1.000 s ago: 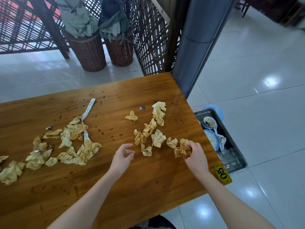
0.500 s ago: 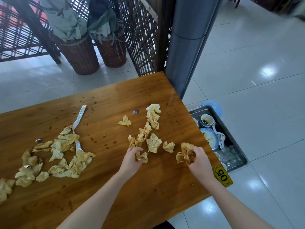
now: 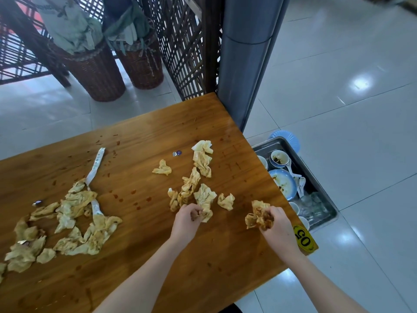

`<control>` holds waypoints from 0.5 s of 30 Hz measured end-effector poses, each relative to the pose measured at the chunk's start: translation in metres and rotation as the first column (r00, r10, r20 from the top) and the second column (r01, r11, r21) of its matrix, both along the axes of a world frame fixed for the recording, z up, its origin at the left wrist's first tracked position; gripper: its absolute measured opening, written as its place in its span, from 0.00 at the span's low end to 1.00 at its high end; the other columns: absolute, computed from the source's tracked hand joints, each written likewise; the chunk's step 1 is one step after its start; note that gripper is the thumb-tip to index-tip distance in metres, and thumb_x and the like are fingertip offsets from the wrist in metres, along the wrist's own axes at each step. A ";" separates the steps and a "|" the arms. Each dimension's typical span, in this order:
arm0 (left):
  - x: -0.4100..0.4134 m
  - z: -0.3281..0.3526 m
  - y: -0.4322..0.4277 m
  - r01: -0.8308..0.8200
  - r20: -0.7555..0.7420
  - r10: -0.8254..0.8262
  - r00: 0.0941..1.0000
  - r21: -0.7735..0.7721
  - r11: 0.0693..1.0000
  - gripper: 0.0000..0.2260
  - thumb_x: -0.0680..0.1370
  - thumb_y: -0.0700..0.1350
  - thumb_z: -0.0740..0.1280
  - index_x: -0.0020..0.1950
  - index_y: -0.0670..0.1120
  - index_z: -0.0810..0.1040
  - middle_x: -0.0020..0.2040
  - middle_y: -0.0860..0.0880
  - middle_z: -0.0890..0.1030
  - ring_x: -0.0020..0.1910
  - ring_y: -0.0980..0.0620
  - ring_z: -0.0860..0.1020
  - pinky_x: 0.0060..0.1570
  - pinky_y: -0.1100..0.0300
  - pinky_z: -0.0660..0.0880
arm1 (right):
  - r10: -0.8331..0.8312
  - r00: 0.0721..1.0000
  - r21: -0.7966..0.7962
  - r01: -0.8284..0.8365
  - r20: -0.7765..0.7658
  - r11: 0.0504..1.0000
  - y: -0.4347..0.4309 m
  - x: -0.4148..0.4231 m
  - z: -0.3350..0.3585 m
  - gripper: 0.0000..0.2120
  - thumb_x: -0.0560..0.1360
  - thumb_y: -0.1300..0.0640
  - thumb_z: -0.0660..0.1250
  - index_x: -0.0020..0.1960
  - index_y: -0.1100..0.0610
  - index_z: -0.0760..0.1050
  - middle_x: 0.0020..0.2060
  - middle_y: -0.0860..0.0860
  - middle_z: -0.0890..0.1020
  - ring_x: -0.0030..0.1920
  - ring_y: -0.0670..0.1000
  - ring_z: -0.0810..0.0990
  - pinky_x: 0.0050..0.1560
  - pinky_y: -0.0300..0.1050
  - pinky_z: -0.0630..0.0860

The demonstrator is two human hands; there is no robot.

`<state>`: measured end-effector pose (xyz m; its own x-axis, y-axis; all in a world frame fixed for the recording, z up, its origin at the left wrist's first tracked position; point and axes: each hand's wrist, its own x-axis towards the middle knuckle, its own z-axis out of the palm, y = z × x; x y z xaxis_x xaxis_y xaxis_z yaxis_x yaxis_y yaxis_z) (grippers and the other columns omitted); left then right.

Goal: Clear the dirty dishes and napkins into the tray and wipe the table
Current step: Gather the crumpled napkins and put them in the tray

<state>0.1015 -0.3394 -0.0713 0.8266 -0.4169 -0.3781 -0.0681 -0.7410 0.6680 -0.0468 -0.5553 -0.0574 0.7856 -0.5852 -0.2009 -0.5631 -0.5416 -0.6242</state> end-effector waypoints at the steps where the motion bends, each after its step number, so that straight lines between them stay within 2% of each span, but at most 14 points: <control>1: 0.003 0.002 -0.002 -0.010 0.007 0.010 1.000 -0.029 1.000 0.10 0.76 0.39 0.70 0.51 0.53 0.77 0.43 0.56 0.73 0.40 0.56 0.72 0.38 0.72 0.68 | -0.004 1.000 0.005 0.004 0.001 1.000 0.000 0.001 0.001 0.11 0.72 0.63 0.71 0.49 0.53 0.73 0.45 0.46 0.72 0.43 0.44 0.75 0.41 0.36 0.76; 7: 0.024 0.009 -0.021 -0.022 0.018 0.024 1.000 -0.081 0.996 0.10 0.76 0.37 0.68 0.54 0.50 0.78 0.44 0.51 0.74 0.40 0.56 0.72 0.38 0.70 0.68 | -0.021 1.000 0.017 0.021 0.009 1.000 -0.003 0.009 0.005 0.11 0.72 0.63 0.71 0.51 0.54 0.74 0.46 0.46 0.73 0.45 0.44 0.75 0.41 0.35 0.75; 9: 0.027 0.009 -0.031 0.000 0.041 0.003 0.999 -0.075 0.997 0.11 0.77 0.38 0.68 0.56 0.50 0.78 0.47 0.51 0.74 0.41 0.56 0.72 0.42 0.68 0.70 | -0.025 1.000 0.014 0.025 0.014 1.000 -0.005 0.012 0.006 0.11 0.71 0.63 0.71 0.50 0.54 0.74 0.46 0.46 0.73 0.44 0.44 0.75 0.41 0.35 0.75; 11: 0.029 0.006 -0.040 0.048 0.070 -0.046 0.997 -0.026 0.999 0.13 0.76 0.40 0.69 0.60 0.51 0.77 0.54 0.50 0.73 0.50 0.53 0.73 0.51 0.63 0.71 | -0.024 0.999 0.016 0.023 0.021 1.000 -0.007 0.014 0.007 0.11 0.71 0.63 0.71 0.49 0.53 0.73 0.45 0.47 0.73 0.44 0.45 0.76 0.42 0.36 0.76; 13: 0.030 0.001 -0.047 0.111 0.083 -0.116 0.990 0.064 0.992 0.21 0.74 0.45 0.72 0.66 0.52 0.72 0.64 0.49 0.67 0.64 0.48 0.67 0.60 0.58 0.68 | -0.013 0.999 0.020 0.013 0.030 1.000 -0.009 0.014 0.007 0.11 0.71 0.63 0.72 0.49 0.53 0.73 0.45 0.47 0.73 0.44 0.46 0.76 0.42 0.40 0.78; 15: 0.029 -0.004 -0.052 0.174 0.072 -0.183 0.981 0.117 0.978 0.31 0.72 0.48 0.74 0.72 0.54 0.65 0.72 0.47 0.60 0.71 0.44 0.60 0.68 0.50 0.64 | -0.009 1.000 0.009 0.009 0.027 1.000 -0.012 0.013 0.007 0.12 0.70 0.63 0.73 0.49 0.53 0.74 0.45 0.47 0.73 0.44 0.46 0.76 0.42 0.42 0.79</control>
<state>0.1305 -0.3919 -0.0752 0.7727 -0.5200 -0.3640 -0.2565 -0.7804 0.5703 -0.0341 -0.5676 -0.0509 0.7854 -0.5909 -0.1846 -0.5508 -0.5308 -0.6441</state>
